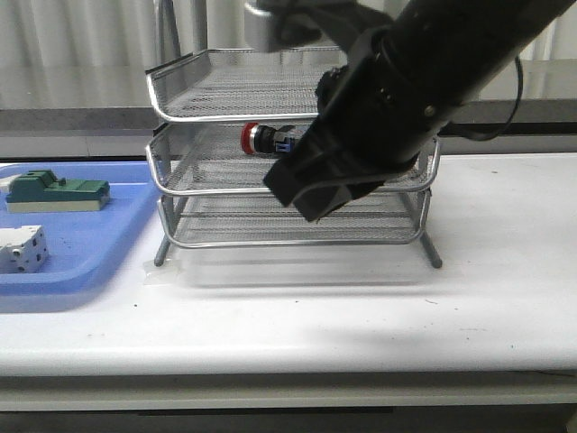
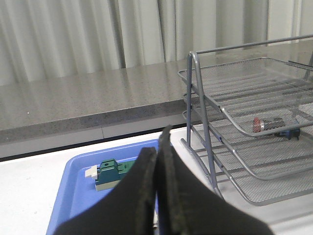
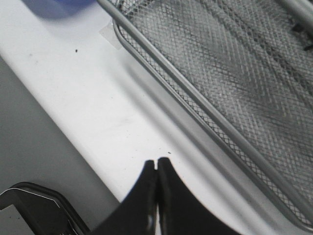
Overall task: Place button on rack with both arms
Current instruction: 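Push the middle tray fully into the rack and withdraw the right gripper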
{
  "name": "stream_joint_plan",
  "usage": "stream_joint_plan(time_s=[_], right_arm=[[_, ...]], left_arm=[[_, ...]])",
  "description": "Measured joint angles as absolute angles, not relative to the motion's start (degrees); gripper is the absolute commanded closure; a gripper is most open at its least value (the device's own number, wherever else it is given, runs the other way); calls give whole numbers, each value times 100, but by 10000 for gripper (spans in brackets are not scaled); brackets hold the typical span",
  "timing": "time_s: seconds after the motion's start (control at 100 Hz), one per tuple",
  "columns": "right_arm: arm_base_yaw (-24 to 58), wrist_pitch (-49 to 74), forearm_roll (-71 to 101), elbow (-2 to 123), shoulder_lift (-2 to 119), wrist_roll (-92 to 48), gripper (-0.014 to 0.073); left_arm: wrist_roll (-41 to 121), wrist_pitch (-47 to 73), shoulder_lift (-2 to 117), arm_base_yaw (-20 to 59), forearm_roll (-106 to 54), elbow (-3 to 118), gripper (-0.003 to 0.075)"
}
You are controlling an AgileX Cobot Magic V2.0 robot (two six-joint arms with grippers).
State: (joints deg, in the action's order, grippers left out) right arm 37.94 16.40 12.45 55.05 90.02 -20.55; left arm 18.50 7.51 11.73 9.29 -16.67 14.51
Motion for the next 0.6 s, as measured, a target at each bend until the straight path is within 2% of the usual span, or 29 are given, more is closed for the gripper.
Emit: stream_joint_plan(time_s=[0.2, 0.6], right_arm=[[3517, 1813, 1264, 5289, 8232, -1869, 652], [2329, 2041, 1264, 4153, 6156, -1678, 652]], left_arm=[[1850, 751, 1173, 929, -1667, 1451, 741], [1850, 751, 1173, 929, -1667, 1451, 741]])
